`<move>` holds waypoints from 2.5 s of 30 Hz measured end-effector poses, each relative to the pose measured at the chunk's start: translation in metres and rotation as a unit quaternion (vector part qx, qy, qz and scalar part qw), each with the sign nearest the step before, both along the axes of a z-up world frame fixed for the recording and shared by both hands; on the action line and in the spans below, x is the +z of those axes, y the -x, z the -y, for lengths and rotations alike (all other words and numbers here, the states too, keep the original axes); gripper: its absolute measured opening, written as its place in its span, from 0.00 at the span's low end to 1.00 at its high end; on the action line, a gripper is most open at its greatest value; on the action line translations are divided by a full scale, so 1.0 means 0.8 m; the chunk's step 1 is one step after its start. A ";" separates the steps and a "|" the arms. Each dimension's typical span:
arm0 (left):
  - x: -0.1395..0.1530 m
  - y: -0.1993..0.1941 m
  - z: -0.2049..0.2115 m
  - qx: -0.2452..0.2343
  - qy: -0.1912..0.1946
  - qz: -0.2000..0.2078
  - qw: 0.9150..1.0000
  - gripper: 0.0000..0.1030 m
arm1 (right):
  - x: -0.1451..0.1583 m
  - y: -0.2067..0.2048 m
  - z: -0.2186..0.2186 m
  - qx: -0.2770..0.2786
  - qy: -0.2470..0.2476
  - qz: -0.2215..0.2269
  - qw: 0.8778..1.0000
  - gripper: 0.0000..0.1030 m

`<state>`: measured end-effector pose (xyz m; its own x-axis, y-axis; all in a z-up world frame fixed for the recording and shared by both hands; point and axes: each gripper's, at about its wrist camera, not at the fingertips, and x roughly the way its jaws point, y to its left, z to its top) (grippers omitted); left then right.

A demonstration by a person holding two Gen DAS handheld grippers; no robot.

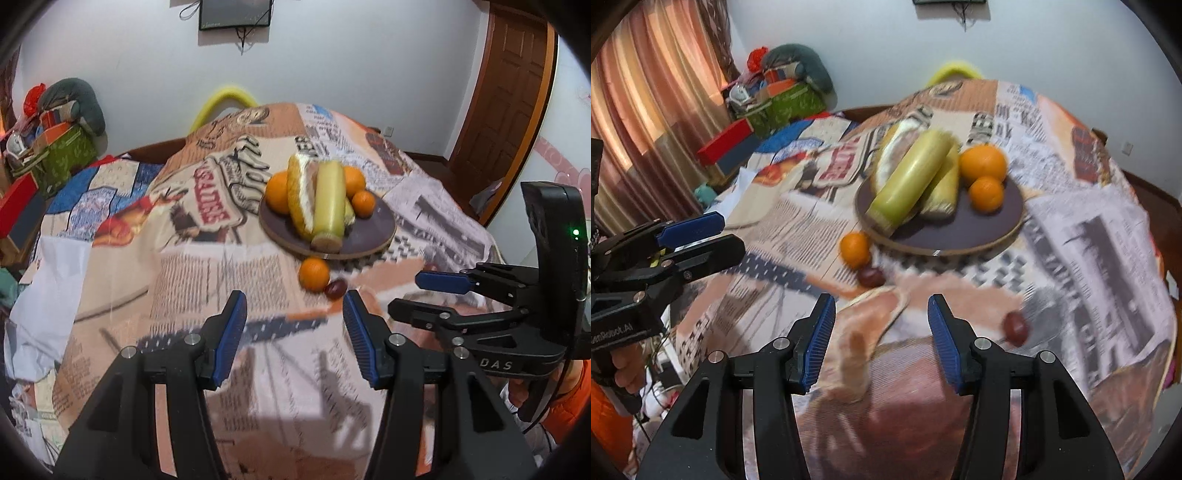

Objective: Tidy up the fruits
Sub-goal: 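Grasp the peeled pomelo segment with the right tool while the left tool grasps a tangerine, then lower the pomelo segment and tangerine onto the grey plate and open both tools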

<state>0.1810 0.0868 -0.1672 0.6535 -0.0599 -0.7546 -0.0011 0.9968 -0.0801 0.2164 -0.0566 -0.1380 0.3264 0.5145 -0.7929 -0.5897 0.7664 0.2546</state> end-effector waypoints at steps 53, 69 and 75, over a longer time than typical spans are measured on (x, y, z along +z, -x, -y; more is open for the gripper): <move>-0.092 -0.124 0.028 -0.013 0.041 -0.073 0.996 0.39 | -0.005 -0.055 0.082 -0.069 -0.021 0.028 0.997 0.41; -0.065 -0.115 0.007 -0.001 0.040 -0.043 0.998 0.30 | 0.003 -0.070 0.082 -0.067 -0.037 0.039 0.996 0.41; -0.037 -0.131 -0.013 0.005 0.037 -0.017 0.999 0.30 | 0.016 -0.087 0.073 -0.065 -0.041 0.056 0.996 0.41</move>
<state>0.2860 0.0972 -0.1966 0.6283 -0.1107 -0.7700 -0.0150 0.9879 -0.1542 0.2860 -0.1146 -0.1254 0.4775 0.5246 -0.7049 -0.5158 0.8168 0.2585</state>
